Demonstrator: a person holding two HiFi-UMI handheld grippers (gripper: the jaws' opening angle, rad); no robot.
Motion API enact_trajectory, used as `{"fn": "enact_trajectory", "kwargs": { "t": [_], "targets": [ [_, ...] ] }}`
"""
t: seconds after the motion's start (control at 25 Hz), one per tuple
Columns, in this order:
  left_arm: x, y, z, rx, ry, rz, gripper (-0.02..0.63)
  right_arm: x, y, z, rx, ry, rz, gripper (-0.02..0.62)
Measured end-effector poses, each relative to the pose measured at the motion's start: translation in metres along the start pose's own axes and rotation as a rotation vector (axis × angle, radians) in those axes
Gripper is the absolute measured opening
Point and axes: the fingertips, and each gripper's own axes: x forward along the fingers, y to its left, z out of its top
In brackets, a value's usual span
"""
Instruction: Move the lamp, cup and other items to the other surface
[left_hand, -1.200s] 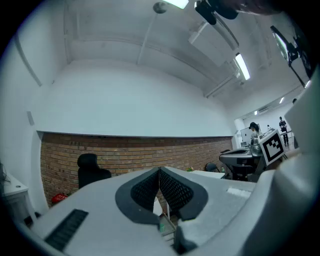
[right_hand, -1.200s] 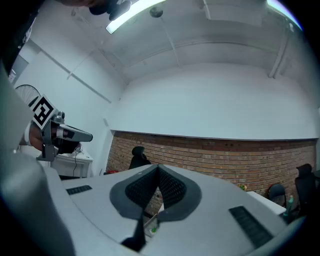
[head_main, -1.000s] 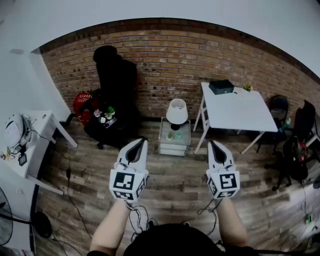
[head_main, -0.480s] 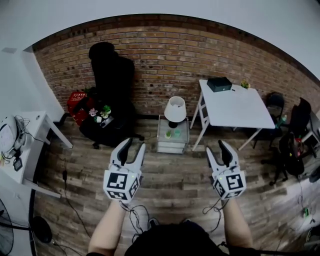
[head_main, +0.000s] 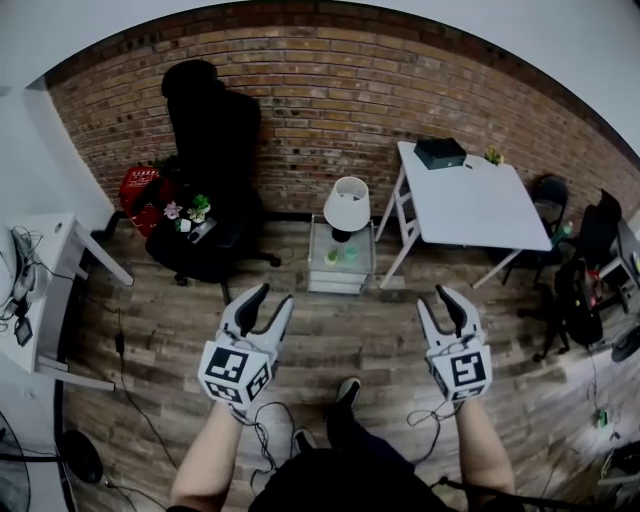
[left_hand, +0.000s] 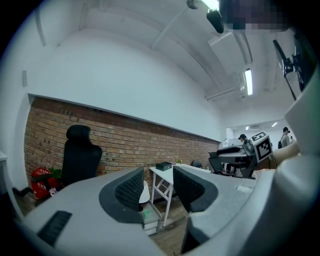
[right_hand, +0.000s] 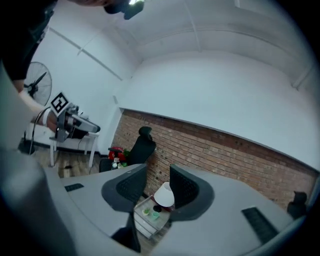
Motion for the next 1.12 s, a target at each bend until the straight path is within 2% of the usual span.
{"fn": "enact_trajectory", "kwargs": {
  "t": [0.04,0.12,0.2,0.36,0.56,0.64,0.84,1.12],
  "targets": [
    [0.007,0.002,-0.007,-0.005,0.02,-0.01,0.178,0.008,0.001,-0.009,-0.036,0.024,0.025,0.145],
    [0.02,0.01,-0.019,0.005,0.066,-0.017,0.189,0.028,-0.002,-0.029,-0.066,0.055,0.07,0.177],
    [0.036,0.017,-0.031,0.012,0.114,-0.014,0.189,0.051,-0.012,-0.047,-0.027,0.06,0.099,0.208],
    [0.081,0.027,-0.039,0.011,0.169,0.011,0.19,0.101,-0.051,-0.065,0.081,0.05,0.119,0.213],
    [0.147,0.039,-0.037,-0.059,0.186,0.039,0.193,0.159,-0.098,-0.053,0.16,-0.05,0.152,0.215],
    [0.167,0.039,-0.035,-0.058,0.188,0.043,0.194,0.174,-0.11,-0.049,0.164,-0.073,0.167,0.216],
    [0.212,0.04,-0.024,-0.027,0.182,0.041,0.197,0.201,-0.127,-0.059,0.173,-0.032,0.193,0.222],
    [0.248,0.057,-0.03,-0.018,0.211,0.025,0.198,0.226,-0.14,-0.067,0.196,-0.015,0.191,0.225]
  ]
}}
